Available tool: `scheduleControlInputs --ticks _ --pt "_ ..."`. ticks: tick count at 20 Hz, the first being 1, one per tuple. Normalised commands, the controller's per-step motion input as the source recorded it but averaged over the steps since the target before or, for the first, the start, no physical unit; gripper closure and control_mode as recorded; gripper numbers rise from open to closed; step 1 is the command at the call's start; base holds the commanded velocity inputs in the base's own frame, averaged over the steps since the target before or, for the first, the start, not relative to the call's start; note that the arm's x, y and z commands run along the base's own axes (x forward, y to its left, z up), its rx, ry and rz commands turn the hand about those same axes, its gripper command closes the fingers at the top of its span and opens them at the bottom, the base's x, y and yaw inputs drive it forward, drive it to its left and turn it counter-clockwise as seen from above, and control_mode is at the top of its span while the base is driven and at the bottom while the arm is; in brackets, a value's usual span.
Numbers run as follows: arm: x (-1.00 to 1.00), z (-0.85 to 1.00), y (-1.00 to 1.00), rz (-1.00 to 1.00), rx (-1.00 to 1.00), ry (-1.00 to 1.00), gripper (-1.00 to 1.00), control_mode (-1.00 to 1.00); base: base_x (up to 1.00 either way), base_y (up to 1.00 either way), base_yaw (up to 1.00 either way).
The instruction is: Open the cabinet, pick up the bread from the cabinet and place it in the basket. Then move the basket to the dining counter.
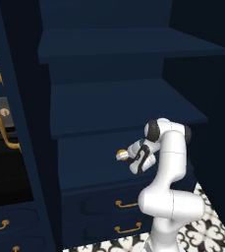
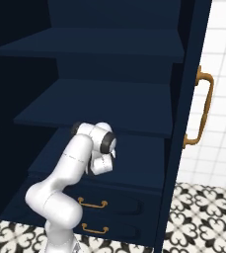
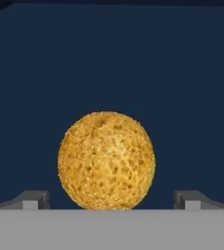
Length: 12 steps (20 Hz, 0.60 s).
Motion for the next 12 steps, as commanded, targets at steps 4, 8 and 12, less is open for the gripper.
scheduleControlInputs --ticks 4,8,12 --pt "0.40 -0.32 0.02 0.03 0.03 0.00 -1.00 -1.00 0.00 0.00 0.00" --pt "0.35 -0.50 0.05 0.03 0.05 0.00 -1.00 -1.00 0.00 0.00 0.00" --pt "0.35 -0.56 0.00 0.02 0.03 0.00 -1.00 -1.00 0.00 0.00 0.00"
